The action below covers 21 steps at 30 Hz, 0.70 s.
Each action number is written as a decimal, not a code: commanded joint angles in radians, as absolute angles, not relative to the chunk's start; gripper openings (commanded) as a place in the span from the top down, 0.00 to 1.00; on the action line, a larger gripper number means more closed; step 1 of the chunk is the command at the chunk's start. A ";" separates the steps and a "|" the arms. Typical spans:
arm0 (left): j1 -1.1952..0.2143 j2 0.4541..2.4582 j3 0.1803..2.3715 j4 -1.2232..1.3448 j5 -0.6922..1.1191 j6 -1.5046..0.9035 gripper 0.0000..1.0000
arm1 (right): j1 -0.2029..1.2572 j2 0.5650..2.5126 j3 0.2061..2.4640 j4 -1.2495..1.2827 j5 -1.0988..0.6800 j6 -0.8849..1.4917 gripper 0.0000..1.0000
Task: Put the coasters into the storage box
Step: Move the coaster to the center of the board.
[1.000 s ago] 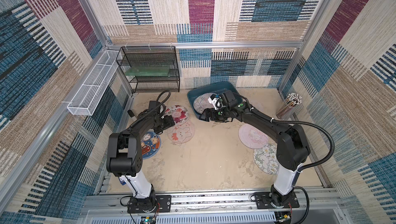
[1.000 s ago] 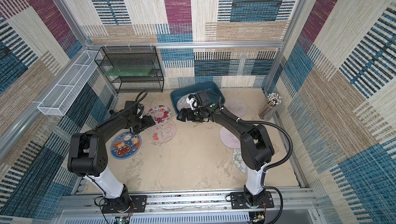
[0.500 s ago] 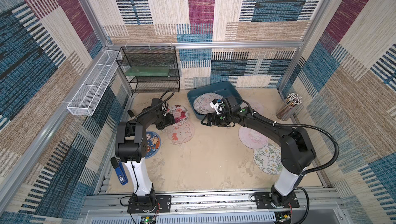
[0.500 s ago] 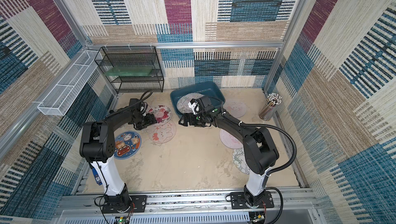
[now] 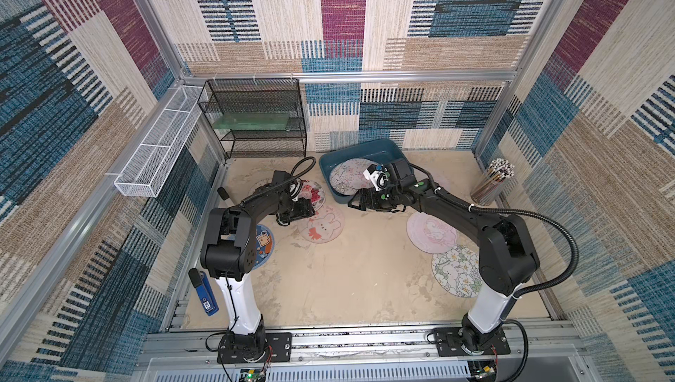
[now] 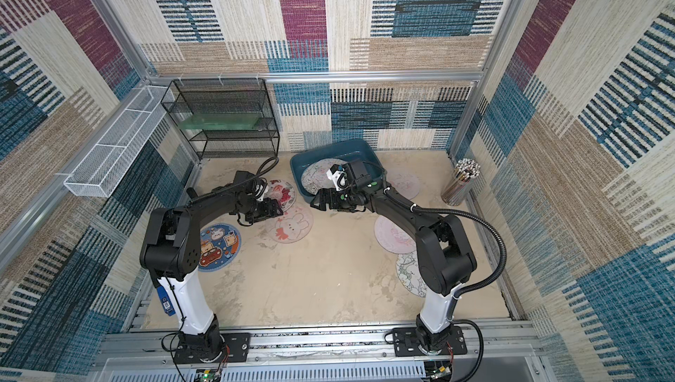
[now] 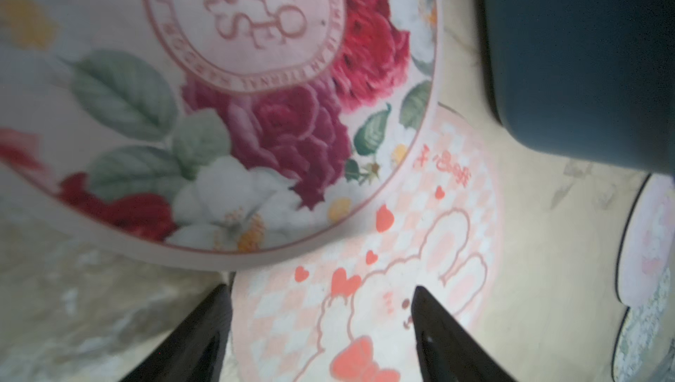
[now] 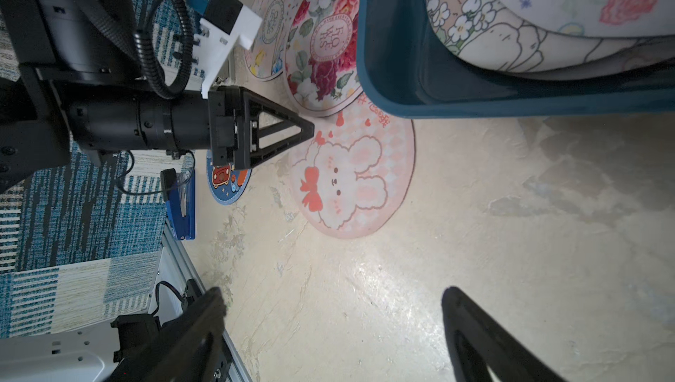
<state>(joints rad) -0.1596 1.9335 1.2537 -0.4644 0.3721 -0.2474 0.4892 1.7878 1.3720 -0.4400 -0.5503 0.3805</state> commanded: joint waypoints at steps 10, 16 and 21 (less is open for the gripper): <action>-0.335 1.959 1.241 -0.665 0.493 -0.235 0.23 | 0.463 1.836 1.331 -0.435 -0.528 0.368 0.05; -0.292 1.851 1.173 -0.641 0.412 -0.284 0.21 | 0.444 1.889 1.337 -0.478 -0.465 0.354 0.03; -0.259 1.813 1.161 -0.647 0.367 -0.284 0.21 | 0.450 1.945 1.363 -0.499 -0.447 0.342 0.00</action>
